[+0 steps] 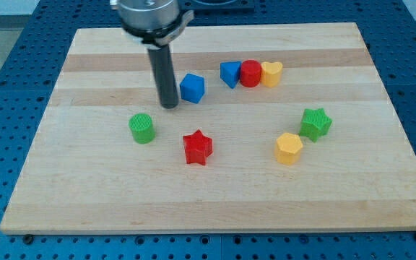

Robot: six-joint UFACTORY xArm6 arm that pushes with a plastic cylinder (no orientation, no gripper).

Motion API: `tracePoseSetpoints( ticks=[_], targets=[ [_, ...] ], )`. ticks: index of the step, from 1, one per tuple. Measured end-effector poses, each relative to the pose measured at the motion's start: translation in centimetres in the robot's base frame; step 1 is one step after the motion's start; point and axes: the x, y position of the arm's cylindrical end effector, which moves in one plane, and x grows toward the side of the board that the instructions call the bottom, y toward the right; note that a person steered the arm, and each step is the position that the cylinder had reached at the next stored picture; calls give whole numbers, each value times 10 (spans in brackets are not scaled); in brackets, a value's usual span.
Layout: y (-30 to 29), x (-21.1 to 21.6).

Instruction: Move the arm towards bottom left of the board

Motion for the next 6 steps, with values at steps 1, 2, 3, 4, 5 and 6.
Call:
tracePoseSetpoints(
  ticks=[1, 2, 3, 4, 5, 6],
  targets=[
    [40, -21],
    [58, -24],
    [47, -22],
    [-27, -23],
    [-129, -23],
    [-220, 26]
  ],
)
